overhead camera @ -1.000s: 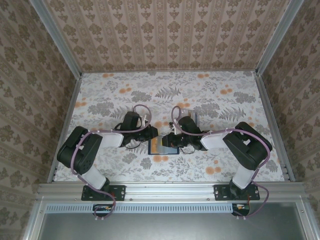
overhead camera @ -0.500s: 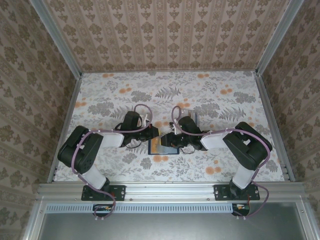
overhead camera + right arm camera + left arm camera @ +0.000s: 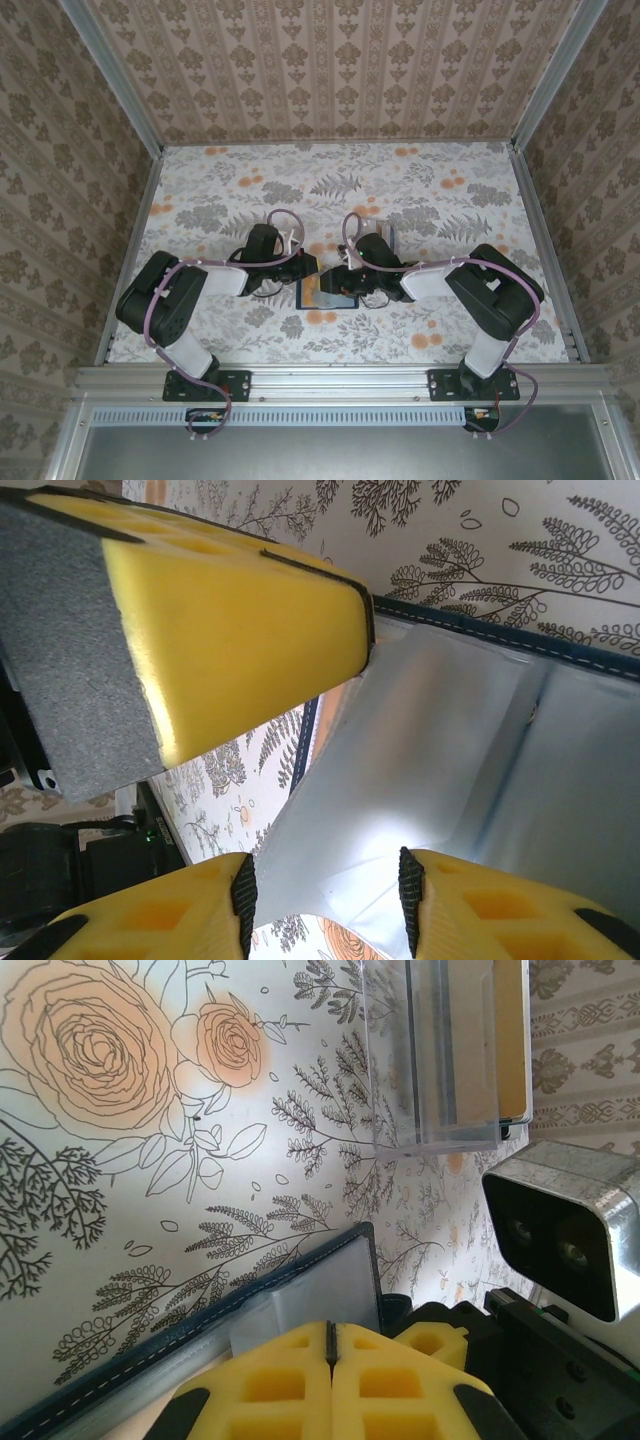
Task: Put the credit cards into the card holder
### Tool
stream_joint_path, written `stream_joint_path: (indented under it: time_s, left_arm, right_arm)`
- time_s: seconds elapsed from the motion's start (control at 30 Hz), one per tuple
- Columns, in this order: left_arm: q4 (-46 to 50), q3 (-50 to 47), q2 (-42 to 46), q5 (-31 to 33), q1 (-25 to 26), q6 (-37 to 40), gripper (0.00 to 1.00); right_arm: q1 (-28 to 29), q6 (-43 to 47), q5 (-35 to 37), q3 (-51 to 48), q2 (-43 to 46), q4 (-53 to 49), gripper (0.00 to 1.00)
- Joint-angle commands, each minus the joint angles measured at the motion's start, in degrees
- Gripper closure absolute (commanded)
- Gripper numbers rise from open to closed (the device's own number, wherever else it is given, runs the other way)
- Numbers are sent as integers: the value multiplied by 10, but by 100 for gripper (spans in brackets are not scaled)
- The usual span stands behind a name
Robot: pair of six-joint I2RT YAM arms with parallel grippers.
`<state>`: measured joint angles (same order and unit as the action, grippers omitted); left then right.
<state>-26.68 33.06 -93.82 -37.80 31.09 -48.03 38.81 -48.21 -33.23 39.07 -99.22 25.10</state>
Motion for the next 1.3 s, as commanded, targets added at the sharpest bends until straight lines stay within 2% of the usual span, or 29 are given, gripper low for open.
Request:
stream_joint_path:
  time_s: [0.0, 0.4, 0.53, 1.07, 1.27]
  left_arm:
    - [-18, -7, -6, -14, 4, -6, 100]
    - [-18, -7, -8, -12, 5, -7, 100]
    - [-20, -7, -8, -13, 5, -8, 100]
    - [-21, -8, -7, -11, 5, -8, 100]
    - [-21, -7, -9, -12, 4, -11, 100]
  right_arm:
    - [5, 3, 1, 9, 11, 0, 53]
    - [17, 23, 32, 24, 8, -54, 44]
    - [21, 39, 62, 31, 14, -96, 45]
    - [21, 31, 75, 31, 15, -102, 58]
    - [22, 11, 69, 32, 14, -86, 59]
